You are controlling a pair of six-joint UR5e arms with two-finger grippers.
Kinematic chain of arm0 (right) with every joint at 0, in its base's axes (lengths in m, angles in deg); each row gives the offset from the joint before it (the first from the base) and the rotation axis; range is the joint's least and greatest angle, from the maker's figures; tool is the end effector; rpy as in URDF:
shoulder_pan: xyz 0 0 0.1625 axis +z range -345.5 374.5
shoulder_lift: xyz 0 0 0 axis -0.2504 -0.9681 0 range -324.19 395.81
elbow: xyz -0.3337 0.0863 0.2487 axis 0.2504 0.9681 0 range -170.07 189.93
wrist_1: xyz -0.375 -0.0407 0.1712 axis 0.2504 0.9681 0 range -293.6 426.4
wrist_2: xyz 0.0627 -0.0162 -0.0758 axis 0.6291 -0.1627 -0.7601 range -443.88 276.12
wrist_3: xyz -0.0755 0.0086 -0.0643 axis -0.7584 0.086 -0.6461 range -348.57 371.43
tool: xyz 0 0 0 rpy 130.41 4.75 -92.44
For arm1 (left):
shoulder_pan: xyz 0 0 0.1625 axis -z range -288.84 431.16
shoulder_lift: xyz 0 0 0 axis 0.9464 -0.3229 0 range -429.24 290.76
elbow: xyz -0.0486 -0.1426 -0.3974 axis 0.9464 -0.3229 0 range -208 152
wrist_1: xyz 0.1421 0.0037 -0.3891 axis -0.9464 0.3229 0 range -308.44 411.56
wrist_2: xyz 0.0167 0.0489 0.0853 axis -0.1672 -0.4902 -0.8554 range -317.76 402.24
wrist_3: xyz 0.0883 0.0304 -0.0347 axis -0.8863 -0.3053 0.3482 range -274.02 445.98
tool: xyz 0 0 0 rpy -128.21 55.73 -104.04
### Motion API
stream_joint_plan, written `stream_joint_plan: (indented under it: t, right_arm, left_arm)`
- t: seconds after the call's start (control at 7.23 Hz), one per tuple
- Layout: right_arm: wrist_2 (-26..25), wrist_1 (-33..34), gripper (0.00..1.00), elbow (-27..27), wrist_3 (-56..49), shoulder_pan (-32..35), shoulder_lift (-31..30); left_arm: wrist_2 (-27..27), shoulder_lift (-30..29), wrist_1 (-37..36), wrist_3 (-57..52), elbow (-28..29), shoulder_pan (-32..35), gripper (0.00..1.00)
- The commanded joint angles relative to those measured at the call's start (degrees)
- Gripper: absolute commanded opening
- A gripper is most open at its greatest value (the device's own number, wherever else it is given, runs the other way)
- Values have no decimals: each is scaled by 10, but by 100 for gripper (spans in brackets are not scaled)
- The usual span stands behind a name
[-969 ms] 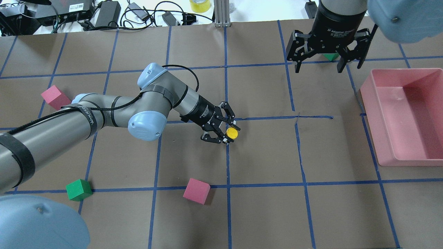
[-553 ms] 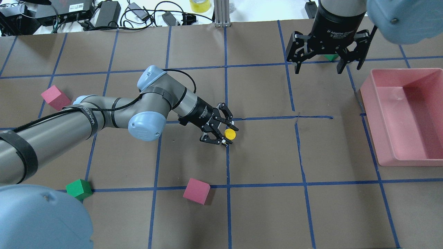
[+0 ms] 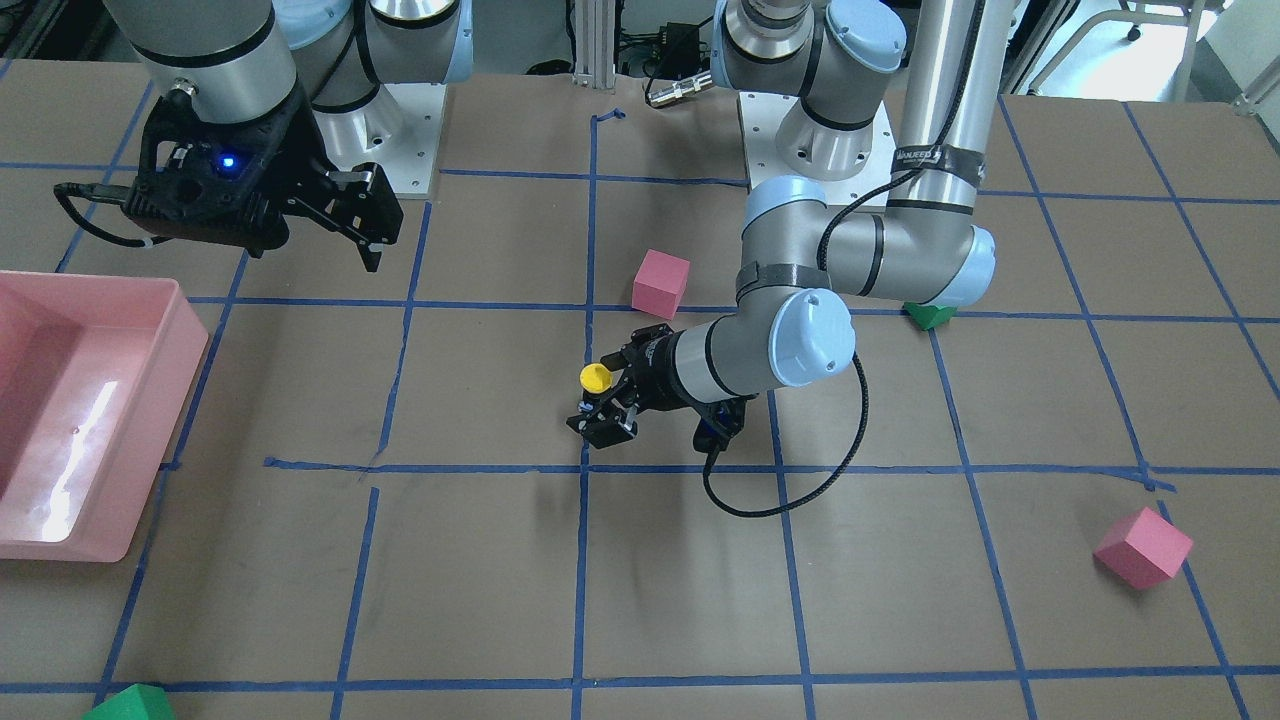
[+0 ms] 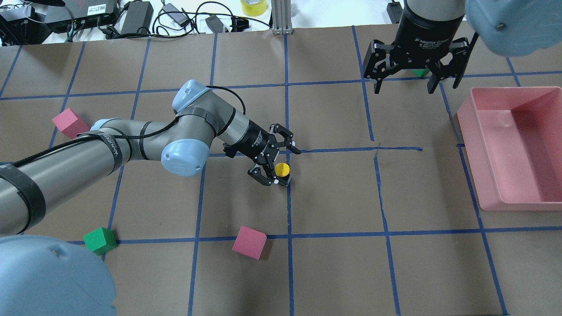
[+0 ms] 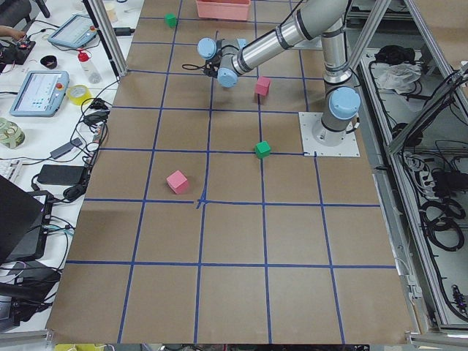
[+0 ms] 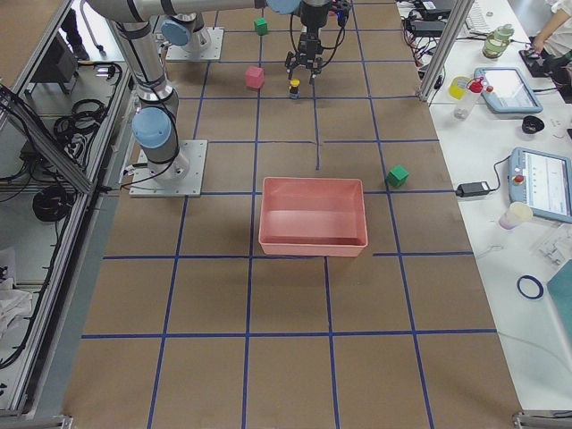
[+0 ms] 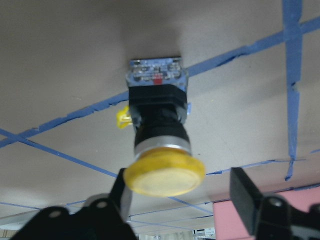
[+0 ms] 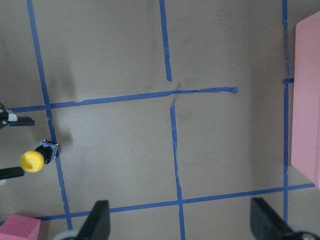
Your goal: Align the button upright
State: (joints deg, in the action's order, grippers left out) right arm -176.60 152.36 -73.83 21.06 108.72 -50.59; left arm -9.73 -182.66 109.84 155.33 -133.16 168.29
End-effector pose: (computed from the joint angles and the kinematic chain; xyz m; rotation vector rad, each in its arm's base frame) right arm 0.1662 -0.5048 0.5030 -0.1450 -3.0880 -0.0290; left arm -0.2634 -0.5366 0.2180 1.3945 -2.2063 -0.6792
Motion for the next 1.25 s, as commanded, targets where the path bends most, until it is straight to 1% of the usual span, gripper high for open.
stream_joint_plan:
  t: [0.0, 0.14, 0.28, 0.42, 0.55, 0.69, 0.83, 0.97, 1.11]
  right_arm:
    - [0, 0, 100, 0, 0, 0, 0]
    - [0, 0, 100, 0, 0, 0, 0]
    - [0, 0, 100, 0, 0, 0, 0]
    - [0, 0, 100, 0, 0, 0, 0]
    - [0, 0, 100, 0, 0, 0, 0]
    - [0, 1, 100, 0, 0, 0, -1]
    - [-1, 2, 100, 0, 0, 0, 0]
    - [4, 4, 100, 0, -3, 0, 0]
    - [6, 7, 100, 0, -17, 0, -1]
  left_arm:
    - [-70, 28, -2, -16, 62, -5, 100]
    - [-154, 47, 1, -149, 83, -4, 100]
    - [-190, 64, 5, -282, 86, -11, 100]
    - [-193, 76, 6, -348, 86, -40, 100]
    - [-195, 95, 30, -453, 86, -77, 100]
    - [-244, 115, 93, -556, 91, -101, 100]
    - [-345, 135, 149, -649, 107, -111, 100]
    - [-379, 153, 202, -713, 117, -117, 100]
    - [-402, 179, 253, -719, 123, -122, 100]
